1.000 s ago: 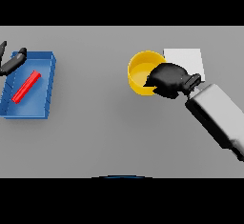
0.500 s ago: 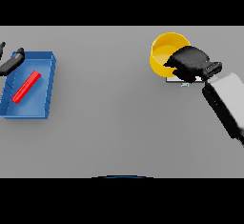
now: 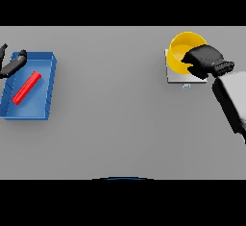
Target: Pick up the red beaker and tilt it to pour out 1 green nut into yellow bowl. Pick up the yellow bowl and place it on the metallic measuring scale.
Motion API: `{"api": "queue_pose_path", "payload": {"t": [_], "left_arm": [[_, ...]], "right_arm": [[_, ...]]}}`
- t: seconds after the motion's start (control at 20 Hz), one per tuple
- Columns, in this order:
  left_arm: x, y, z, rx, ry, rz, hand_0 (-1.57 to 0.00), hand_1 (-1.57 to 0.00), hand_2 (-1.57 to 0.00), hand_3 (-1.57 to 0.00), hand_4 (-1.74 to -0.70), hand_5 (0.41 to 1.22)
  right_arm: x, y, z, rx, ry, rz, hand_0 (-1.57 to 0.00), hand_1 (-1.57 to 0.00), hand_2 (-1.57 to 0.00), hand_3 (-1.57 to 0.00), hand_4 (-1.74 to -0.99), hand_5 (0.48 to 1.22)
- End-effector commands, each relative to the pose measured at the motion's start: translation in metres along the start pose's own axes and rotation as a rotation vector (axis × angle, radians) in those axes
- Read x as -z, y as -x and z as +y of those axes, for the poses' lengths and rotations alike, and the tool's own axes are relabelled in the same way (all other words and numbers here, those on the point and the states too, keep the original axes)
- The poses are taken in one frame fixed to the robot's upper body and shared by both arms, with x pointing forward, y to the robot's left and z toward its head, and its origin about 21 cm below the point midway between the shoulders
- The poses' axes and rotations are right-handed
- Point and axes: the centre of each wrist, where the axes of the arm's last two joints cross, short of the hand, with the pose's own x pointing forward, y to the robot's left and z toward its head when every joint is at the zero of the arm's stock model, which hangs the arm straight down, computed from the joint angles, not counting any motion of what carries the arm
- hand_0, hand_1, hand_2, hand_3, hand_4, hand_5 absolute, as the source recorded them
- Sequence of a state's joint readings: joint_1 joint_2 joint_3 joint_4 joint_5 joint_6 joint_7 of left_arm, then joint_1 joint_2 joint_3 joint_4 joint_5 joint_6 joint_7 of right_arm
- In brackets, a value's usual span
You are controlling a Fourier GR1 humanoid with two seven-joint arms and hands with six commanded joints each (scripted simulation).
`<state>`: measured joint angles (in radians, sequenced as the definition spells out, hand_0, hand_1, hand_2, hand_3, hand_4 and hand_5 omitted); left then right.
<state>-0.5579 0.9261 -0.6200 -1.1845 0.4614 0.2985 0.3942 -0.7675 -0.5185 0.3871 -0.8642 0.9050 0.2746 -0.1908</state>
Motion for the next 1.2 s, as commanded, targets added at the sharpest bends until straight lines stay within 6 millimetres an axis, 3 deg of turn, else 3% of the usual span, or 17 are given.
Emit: {"api": "queue_pose_path", "payload": {"t": [0.0, 0.25, 0.4, 0.5, 0.55, 0.6, 0.7, 0.8, 0.95, 1.15], "left_arm": [[-0.001, 0.003, 0.002, 0.001, -0.003, 0.007, 0.00, 0.00, 0.00, 0.00, -0.73, 0.713], [-0.002, 0.003, 0.004, 0.001, -0.008, 0.012, 0.00, 0.00, 0.00, 0.00, -0.73, 0.714], [-0.001, -0.002, 0.004, 0.002, -0.004, 0.006, 0.00, 0.00, 0.00, 0.00, -0.73, 0.712], [0.000, 0.001, 0.007, 0.006, -0.001, 0.017, 0.00, 0.00, 0.00, 0.00, -0.73, 0.715], [0.001, 0.002, 0.007, 0.002, 0.000, 0.019, 0.00, 0.00, 0.00, 0.00, -0.73, 0.717], [0.002, 0.002, 0.005, -0.001, 0.005, 0.017, 0.00, 0.00, 0.00, 0.00, -0.73, 0.720], [0.004, 0.000, 0.001, -0.001, 0.010, 0.017, 0.00, 0.00, 0.00, 0.00, -0.73, 0.728], [0.004, -0.001, -0.001, -0.001, 0.007, 0.007, 0.00, 0.00, 0.00, 0.00, -0.73, 0.723], [0.005, 0.002, 0.004, 0.004, -0.001, 0.019, 0.00, 0.00, 0.00, 0.00, -0.72, 0.708], [0.005, 0.003, 0.007, -0.011, -0.002, 0.007, 0.00, 0.00, 0.00, 0.00, -0.72, 0.699]], "right_arm": [[0.000, 0.006, 0.000, 0.011, -0.004, 0.000, -1.57, -1.57, -1.45, -1.29, -1.741, 1.221], [0.007, 0.013, 0.008, 0.080, -0.035, 0.013, -1.55, -1.57, -1.39, -1.41, -1.741, 1.221], [0.010, 0.011, 0.013, 0.096, -0.057, 0.012, -1.42, -1.57, -1.36, -1.49, -1.741, 1.221], [0.011, 0.012, 0.016, 0.104, -0.074, 0.019, -1.40, -1.57, -1.39, -1.36, -1.741, 1.221], [0.010, 0.015, 0.014, 0.118, -0.076, 0.020, -1.33, -1.46, -1.42, -1.20, -1.741, 1.221], [0.009, 0.016, 0.014, 0.127, -0.079, 0.019, -1.13, -1.32, -1.33, -1.06, -1.701, 1.221], [0.008, 0.017, 0.015, 0.149, -0.090, 0.029, -0.72, -0.98, -1.04, -0.83, -1.619, 1.072], [0.007, 0.020, 0.012, 0.146, -0.106, 0.044, -0.46, -0.70, -0.80, -0.67, -1.563, 0.971], [0.008, 0.020, 0.010, 0.115, -0.115, 0.028, -0.24, -0.38, -0.52, -0.53, -1.501, 0.877], [0.009, 0.020, 0.010, 0.100, -0.126, 0.024, -0.10, -0.16, -0.25, -0.38, -1.442, 0.814]]}}
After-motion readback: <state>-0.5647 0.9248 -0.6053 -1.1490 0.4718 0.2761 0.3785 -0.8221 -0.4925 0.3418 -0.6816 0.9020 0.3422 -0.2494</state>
